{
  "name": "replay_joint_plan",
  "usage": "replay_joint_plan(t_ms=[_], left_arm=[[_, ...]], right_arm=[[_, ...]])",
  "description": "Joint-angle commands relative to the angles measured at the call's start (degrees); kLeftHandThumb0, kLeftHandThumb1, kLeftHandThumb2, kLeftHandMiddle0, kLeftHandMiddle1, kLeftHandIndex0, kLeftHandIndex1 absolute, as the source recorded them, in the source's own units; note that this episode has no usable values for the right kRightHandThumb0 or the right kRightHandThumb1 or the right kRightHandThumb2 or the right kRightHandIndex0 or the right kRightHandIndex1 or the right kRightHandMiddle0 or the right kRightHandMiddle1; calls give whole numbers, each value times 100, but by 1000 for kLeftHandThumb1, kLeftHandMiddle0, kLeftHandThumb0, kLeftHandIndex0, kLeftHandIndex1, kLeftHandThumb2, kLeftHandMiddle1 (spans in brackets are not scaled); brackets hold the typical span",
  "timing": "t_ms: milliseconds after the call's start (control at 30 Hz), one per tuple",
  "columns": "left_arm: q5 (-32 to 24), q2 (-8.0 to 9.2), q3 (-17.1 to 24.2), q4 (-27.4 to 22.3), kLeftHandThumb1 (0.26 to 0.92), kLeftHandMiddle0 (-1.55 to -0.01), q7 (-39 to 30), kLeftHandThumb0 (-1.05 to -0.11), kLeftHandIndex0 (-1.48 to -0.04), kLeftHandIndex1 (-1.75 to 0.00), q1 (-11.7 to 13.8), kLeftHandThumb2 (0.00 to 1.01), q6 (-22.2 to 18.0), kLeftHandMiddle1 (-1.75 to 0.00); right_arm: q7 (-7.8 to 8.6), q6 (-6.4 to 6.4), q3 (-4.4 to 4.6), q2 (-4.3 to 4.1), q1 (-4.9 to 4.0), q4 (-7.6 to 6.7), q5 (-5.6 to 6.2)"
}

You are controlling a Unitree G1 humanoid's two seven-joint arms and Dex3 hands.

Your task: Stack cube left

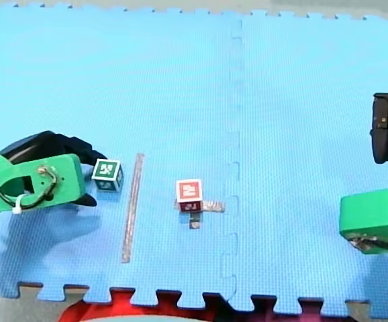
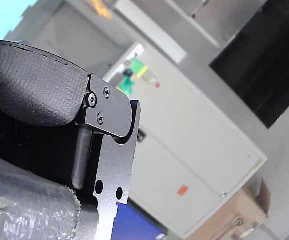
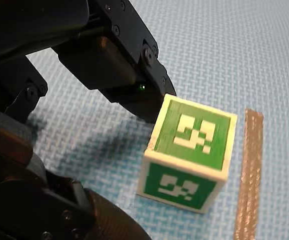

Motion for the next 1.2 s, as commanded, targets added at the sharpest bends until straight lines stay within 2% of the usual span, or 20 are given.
replay_joint_plan(t_ms=[0, 67, 133, 200, 367, 500, 600, 667, 767, 1000, 1100, 1167], left_arm=[[70, 39, -87, 43, 692, -947, 84, -744, -773, -13, 2, 5, 56, -1746], [78, 34, -120, 48, 694, -941, 157, -728, -784, -16, 3, 6, 70, -1746], [84, 28, -151, 48, 688, -924, 258, -641, -835, -31, 10, 2, 72, -1746], [94, 18, -182, 47, 683, -916, 391, -599, -862, -35, 24, 1, 60, -1746], [-15, -24, -122, 47, 681, -912, 604, -589, -869, -27, 88, 1, 18, -1746], [-125, -70, -18, 34, 696, -911, 932, -614, -899, -34, 157, 8, 7, -1746], [-384, -121, 222, 31, 712, -912, 957, -651, -920, -33, 238, 12, -103, -1746], [-563, -130, 361, 38, 751, -910, 727, -750, -805, -9, 268, 22, -165, -1746], [-729, -129, 495, 44, 762, -886, 398, -821, -703, -2, 273, 15, -194, -1746], [-890, -185, 671, 30, 748, -855, 204, -828, -712, -13, 270, 1, -203, -1746], [-953, -239, 739, 34, 739, -865, 46, -834, -718, -13, 251, 0, -213, -1746], [-1032, -259, 808, 39, 723, -857, -179, -846, -648, -3, 240, 0, -190, -1746]], right_arm=[[24, 21, -40, -1, 42, -51, 33], [38, 21, -46, 10, 53, -63, 38], [60, 20, -51, 27, 75, -93, 49], [76, 12, -57, 38, 85, -99, 60], [76, 4, -68, 50, 91, -113, 46], [72, -19, -79, 45, 85, -75, 50], [51, -47, -75, 52, 75, -23, 41], [40, -61, -74, 56, 69, -8, 35], [26, -80, -71, 58, 59, 16, 25], [10, -72, -57, 86, 64, 7, -17], [-1, -73, -50, 91, 38, 38, -32], [-18, -83, -45, 91, 20, 71, -47]])
